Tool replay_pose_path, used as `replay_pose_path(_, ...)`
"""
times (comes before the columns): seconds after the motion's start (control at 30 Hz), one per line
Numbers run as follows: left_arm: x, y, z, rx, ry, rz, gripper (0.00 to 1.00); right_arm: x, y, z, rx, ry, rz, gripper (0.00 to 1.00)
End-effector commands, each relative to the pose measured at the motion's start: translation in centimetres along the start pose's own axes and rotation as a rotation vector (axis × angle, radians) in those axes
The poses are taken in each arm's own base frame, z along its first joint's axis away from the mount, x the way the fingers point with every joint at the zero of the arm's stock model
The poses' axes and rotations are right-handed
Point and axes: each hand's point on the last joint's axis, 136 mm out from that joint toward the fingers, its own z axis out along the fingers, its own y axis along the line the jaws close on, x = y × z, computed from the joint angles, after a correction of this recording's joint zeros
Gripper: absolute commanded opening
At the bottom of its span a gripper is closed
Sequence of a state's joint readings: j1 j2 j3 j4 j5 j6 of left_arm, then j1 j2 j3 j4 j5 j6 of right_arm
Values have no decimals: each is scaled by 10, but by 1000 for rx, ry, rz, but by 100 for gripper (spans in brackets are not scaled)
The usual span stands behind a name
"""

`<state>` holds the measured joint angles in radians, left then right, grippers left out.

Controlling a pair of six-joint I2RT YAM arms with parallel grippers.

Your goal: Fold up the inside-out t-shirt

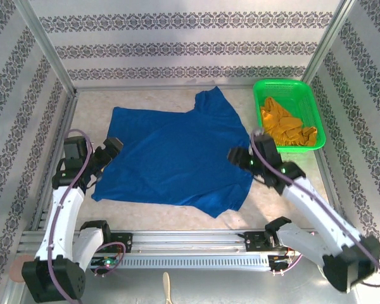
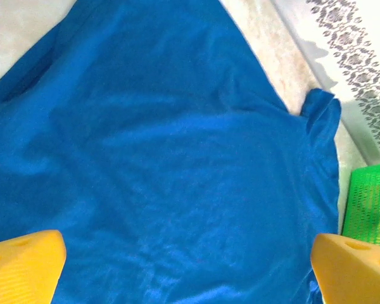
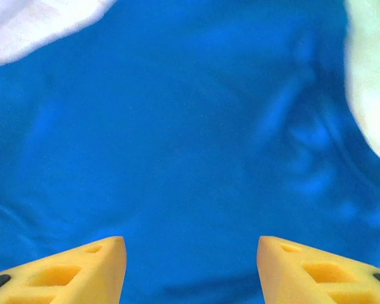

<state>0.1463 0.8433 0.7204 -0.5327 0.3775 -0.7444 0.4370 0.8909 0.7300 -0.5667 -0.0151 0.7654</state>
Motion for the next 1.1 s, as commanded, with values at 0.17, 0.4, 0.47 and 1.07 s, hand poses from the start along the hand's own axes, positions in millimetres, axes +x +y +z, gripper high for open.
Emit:
replay_pose_path(0.17, 16, 24, -14, -61, -19, -57, 99, 85, -81, -19, 157, 65, 138, 58)
replay_pose_path(0.4, 29, 28, -5, -75, 68, -54, 99, 103, -87, -17, 166, 89, 139, 55)
replay_pose_path(0.47, 33, 27, -3, -72, 103, -32, 99, 108, -81, -12, 154, 105, 133, 55)
replay_pose_path(1.07, 46, 52, -11, -213, 161, -37, 99, 148, -43, 8, 184, 91, 50, 54)
